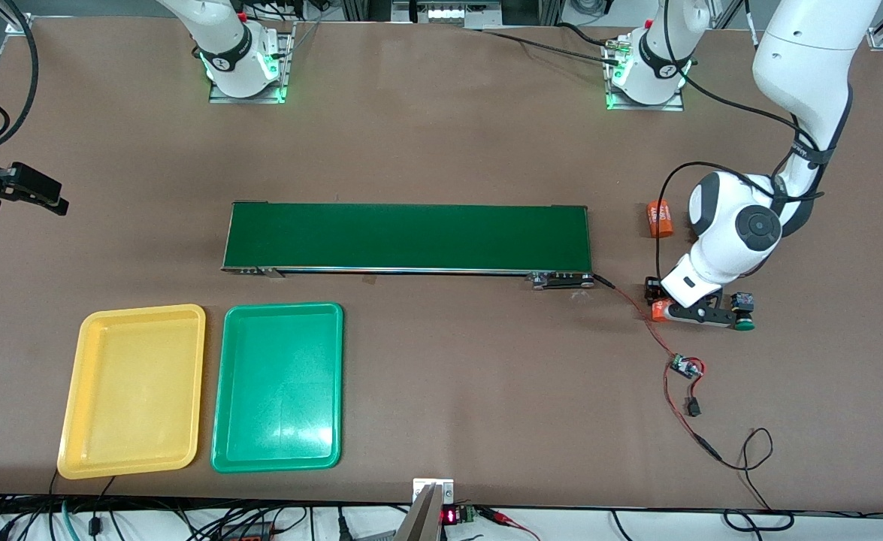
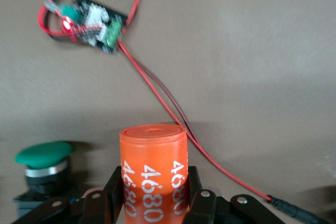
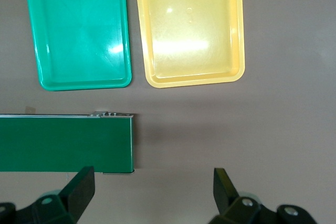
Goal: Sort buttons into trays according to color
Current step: 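Reach the left gripper down and grasp an orange capacitor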
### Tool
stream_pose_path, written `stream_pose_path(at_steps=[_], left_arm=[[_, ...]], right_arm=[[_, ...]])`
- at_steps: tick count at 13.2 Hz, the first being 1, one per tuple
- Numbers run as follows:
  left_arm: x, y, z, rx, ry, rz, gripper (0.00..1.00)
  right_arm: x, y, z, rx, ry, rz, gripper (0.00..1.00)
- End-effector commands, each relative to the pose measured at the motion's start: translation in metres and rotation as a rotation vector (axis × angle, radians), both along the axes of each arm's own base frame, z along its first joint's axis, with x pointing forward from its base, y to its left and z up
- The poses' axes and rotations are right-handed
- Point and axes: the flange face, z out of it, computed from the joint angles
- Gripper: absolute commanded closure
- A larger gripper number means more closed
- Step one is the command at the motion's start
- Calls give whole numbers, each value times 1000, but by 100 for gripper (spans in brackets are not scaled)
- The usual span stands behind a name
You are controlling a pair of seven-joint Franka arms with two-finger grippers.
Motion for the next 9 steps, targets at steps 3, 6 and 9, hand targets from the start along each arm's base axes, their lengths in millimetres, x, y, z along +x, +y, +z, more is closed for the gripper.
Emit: stream_pose_path(at_steps=[3, 6, 9], left_arm=[[10, -33, 86, 32, 123, -174, 74], [-6, -77, 113, 24, 185, -261, 66], [-36, -151, 129, 17, 260, -434, 74]], right_arm=[[-1, 1, 2, -5, -3, 12, 0], [-1, 1, 2, -5, -3, 12, 0], [-1, 1, 2, -5, -3, 10, 0]])
